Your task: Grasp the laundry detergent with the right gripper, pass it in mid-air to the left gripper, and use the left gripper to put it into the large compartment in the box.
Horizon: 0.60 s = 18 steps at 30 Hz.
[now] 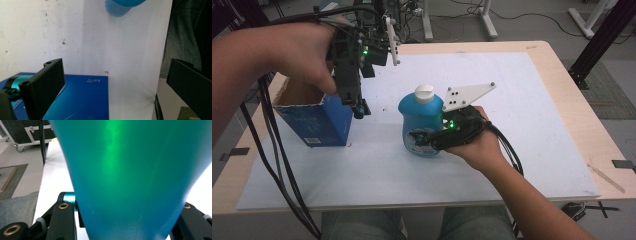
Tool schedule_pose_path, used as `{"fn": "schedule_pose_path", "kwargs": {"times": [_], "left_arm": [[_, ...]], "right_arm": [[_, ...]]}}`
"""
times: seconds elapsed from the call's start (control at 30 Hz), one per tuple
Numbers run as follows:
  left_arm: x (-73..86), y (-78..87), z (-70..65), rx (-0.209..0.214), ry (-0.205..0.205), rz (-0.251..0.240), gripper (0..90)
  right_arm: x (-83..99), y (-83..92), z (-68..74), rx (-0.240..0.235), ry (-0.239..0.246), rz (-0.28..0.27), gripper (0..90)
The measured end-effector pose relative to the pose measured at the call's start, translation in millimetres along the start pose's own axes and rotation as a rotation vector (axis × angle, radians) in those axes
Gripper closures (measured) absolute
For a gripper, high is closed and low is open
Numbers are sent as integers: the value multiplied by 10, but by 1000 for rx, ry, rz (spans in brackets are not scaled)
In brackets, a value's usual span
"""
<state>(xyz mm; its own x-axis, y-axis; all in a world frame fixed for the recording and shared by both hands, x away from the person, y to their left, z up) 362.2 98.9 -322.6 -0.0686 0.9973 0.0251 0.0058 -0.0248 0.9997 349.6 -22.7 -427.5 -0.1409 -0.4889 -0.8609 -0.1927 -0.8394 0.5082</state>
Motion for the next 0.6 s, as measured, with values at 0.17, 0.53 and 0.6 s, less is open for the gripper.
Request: {"fn": "schedule_pose_path", "kwargs": {"times": [0.17,0.53,0.6], "left_arm": [[-83,66,-66,2,-10,-7,17],[-228,144,-189,24,-18,-18,17],[-256,157,-220,34,-26,-19,17]], "right_arm": [[-134,83,8,-26,14,-12,463],[-365,150,76,-81,75,22,464],[-394,154,88,-92,77,25,465]]}}
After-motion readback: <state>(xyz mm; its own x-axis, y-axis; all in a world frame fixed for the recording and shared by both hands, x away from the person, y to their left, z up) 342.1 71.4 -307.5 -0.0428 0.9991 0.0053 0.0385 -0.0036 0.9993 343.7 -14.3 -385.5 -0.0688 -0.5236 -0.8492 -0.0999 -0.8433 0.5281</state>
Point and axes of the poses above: each handheld gripper's, and its own axes: y roughly backward along the jaws, x roughly out of its underside, z roughly to its left, the point moved 9 cm from there along -y, roughly forward along the jaws, and after that the axes turned 6 degrees about z, right-handed, at the moved point
